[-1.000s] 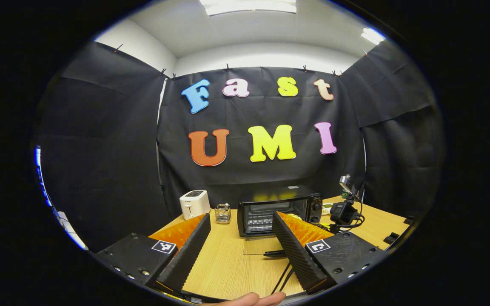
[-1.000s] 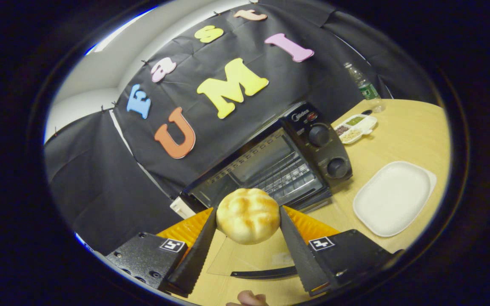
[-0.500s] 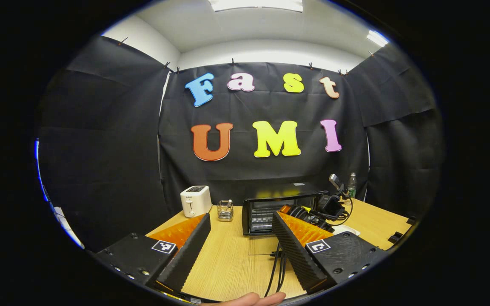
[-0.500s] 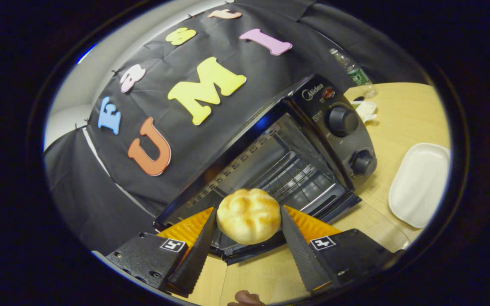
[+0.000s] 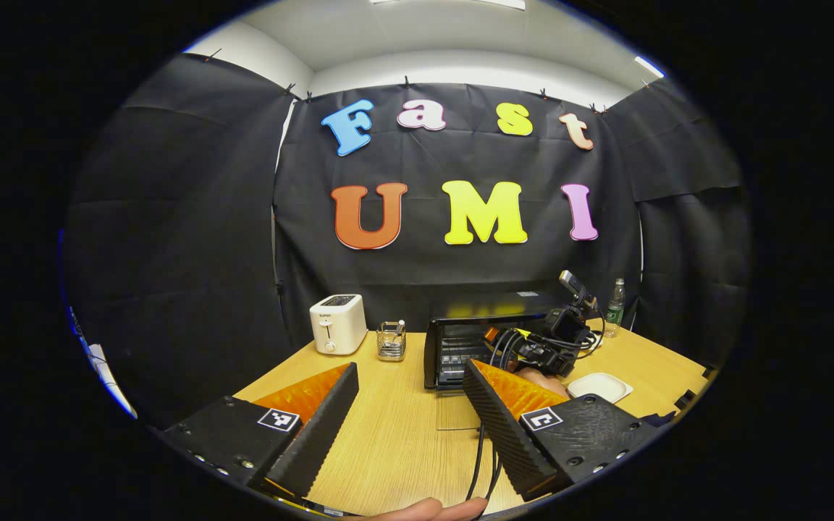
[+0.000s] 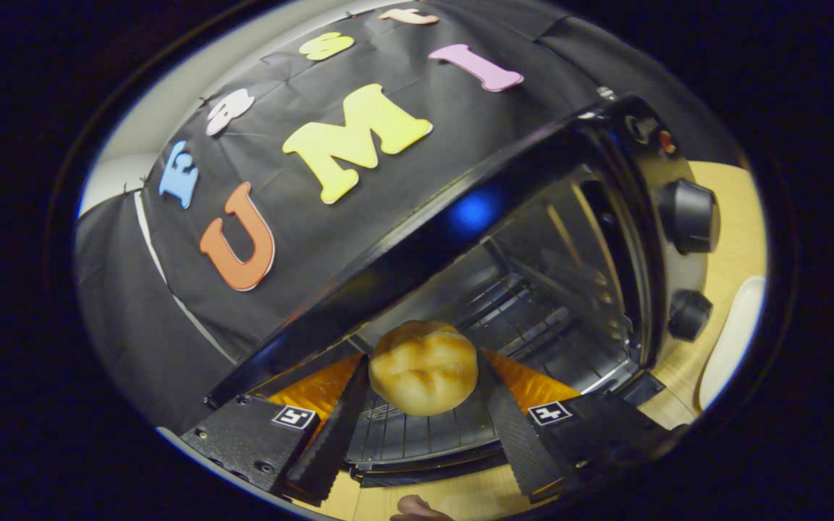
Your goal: Open the electric oven with the left hand, put the food in, and close the electric oven.
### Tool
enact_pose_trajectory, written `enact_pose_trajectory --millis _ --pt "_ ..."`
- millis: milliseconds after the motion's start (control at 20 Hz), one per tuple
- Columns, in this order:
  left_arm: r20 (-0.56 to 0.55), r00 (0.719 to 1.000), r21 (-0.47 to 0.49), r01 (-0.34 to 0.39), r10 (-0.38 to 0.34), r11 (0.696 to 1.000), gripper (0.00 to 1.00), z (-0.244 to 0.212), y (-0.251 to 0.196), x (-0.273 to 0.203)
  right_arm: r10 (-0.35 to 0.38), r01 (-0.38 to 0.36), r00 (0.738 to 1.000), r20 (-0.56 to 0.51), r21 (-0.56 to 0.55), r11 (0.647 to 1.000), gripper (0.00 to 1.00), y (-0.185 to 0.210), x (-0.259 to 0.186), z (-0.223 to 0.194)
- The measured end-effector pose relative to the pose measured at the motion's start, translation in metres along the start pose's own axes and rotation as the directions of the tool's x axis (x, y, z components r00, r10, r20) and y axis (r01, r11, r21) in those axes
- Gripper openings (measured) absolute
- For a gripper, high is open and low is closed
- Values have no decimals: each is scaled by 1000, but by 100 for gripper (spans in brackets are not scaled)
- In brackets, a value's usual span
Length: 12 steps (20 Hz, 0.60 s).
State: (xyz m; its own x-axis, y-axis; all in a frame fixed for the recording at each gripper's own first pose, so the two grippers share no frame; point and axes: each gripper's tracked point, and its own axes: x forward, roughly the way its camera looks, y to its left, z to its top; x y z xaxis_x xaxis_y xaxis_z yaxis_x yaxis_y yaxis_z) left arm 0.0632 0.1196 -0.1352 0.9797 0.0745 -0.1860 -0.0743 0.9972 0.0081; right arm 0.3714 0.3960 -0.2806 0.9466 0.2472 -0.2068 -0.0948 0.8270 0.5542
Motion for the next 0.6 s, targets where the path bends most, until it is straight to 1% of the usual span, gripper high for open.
enact_pose_trajectory --millis 100,200,300,350,600 --pt "-12 1000 4 0 1 1000 95 -4 -1 3 16 -15 1000 23 -49 999 87 2 7 2" --pt "-10 1000 6 3 -3 1000 95 -2 0 3 37 -33 998 49 -82 996 90 9 10 5" --pt "5 1000 4 6 -6 1000 95 3 -3 4 19 -11 998 63 -124 992 93 8 8 7" --pt "12 1000 1 11 -11 1000 95 4 -4 1 16 -7 998 66 -133 991 95 8 5 8" --pt "10 1000 -2 10 -10 1000 95 3 -3 -6 30 -20 998 62 -149 989 95 14 -23 9"
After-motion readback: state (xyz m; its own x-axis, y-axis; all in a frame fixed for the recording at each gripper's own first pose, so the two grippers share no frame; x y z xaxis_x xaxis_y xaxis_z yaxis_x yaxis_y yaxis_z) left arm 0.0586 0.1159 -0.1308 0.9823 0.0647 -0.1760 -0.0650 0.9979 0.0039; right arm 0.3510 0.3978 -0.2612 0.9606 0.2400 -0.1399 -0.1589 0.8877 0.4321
